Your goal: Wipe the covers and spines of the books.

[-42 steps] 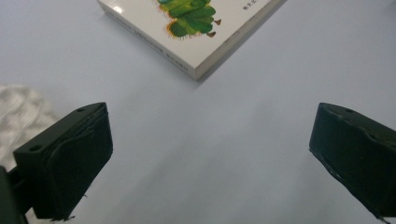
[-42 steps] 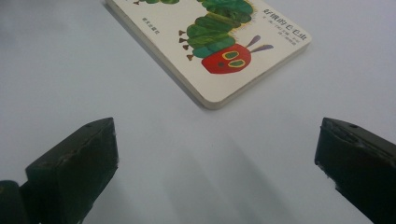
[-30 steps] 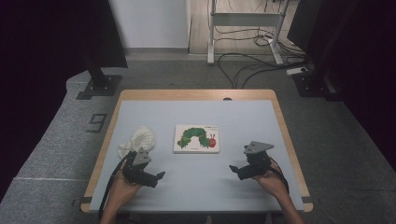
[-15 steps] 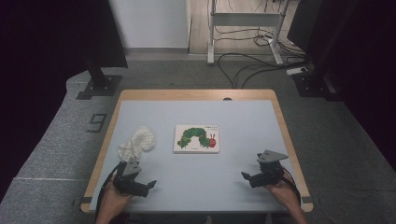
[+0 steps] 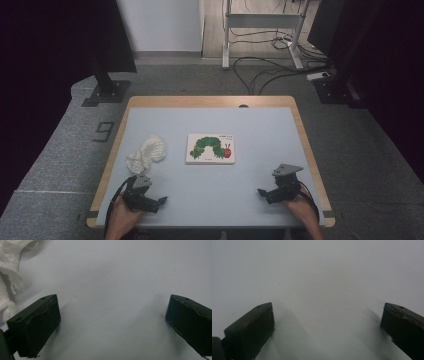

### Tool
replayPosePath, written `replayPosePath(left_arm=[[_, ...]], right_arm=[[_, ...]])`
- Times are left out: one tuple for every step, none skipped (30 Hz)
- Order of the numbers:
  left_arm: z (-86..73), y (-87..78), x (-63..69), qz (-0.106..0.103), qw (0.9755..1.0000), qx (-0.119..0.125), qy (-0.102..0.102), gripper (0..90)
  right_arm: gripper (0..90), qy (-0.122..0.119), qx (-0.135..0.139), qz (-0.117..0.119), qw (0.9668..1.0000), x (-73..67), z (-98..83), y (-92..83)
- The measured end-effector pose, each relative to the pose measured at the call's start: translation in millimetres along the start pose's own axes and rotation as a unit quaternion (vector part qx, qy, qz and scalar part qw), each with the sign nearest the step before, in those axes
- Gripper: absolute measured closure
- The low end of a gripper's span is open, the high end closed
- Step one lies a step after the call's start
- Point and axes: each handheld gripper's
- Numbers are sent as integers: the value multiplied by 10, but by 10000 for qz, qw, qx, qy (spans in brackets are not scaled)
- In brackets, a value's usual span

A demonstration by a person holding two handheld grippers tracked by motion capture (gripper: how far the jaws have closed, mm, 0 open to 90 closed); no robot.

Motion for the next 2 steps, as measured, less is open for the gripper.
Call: replayPosePath(left_arm=[[-1,0,2,2,10000,2,11,0],[-1,0,-1,3,10000,1,-5,0]], right_arm=[[0,12,-10,-1,10000,-4,-4,-2],[0,14,1,4,10000,-2,-8,-4]])
Point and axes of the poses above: each handheld gripper's, and its own axes: y roughly forward along the jaws, z roughly out of its top, x roughly to its right, and after that the axes turned 3 degrees about y, right-handed
